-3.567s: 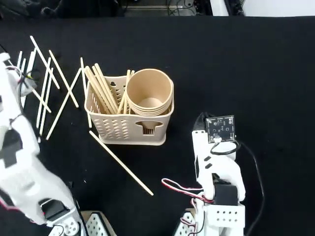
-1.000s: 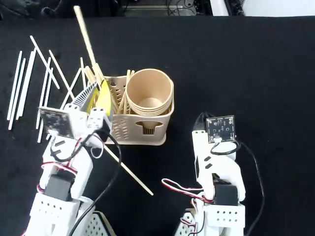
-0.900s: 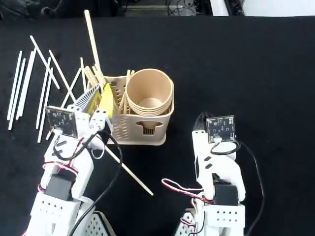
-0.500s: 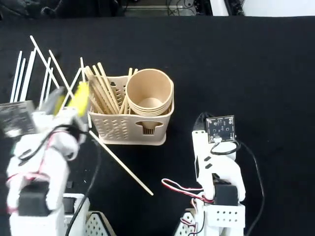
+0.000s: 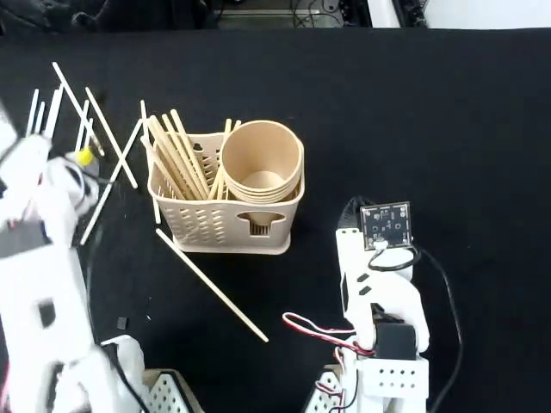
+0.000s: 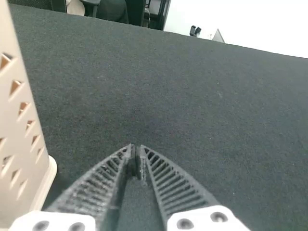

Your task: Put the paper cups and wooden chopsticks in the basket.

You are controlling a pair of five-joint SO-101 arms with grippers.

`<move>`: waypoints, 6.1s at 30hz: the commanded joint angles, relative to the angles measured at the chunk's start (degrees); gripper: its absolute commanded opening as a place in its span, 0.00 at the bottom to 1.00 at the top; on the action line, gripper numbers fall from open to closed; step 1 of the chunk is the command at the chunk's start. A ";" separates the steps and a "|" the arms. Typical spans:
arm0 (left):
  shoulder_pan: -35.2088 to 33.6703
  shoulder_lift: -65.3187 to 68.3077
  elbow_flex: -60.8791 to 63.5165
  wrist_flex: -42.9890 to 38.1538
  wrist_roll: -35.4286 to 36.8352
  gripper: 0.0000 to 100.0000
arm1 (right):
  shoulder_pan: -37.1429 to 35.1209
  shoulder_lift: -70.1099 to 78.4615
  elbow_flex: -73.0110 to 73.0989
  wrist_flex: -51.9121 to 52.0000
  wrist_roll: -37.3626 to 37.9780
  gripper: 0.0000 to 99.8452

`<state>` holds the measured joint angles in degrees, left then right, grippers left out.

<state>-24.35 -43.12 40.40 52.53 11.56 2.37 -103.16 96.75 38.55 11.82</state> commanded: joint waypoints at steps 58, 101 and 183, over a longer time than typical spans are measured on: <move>9.19 47.65 -80.92 43.78 6.68 0.03 | -0.62 -3.91 -0.22 1.67 4.40 0.02; 23.52 -28.04 11.82 -16.53 10.02 0.21 | -0.62 -3.82 -0.22 1.67 4.66 0.02; 8.31 3.16 -4.97 -6.07 8.79 0.03 | -0.70 -3.91 -0.22 1.67 4.66 0.02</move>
<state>-18.37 -24.48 24.84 55.96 20.53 2.37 -103.16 96.75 40.04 16.13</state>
